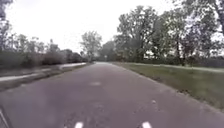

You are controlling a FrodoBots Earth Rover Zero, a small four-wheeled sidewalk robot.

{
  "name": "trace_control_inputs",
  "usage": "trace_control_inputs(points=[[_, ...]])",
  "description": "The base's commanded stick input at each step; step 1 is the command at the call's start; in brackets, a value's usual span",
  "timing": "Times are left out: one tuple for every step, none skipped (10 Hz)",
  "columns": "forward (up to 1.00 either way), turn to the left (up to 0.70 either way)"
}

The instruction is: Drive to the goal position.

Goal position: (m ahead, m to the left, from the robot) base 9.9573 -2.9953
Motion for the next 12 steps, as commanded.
trace_control_inputs(points=[[1.0,0.0],[1.0,0.0],[1.0,0.0],[1.0,0.0],[1.0,0.0],[1.0,0.0],[1.0,0.0],[1.0,0.0],[1.0,0.0],[1.0,0.0],[1.0,0.0],[1.0,0.0]])
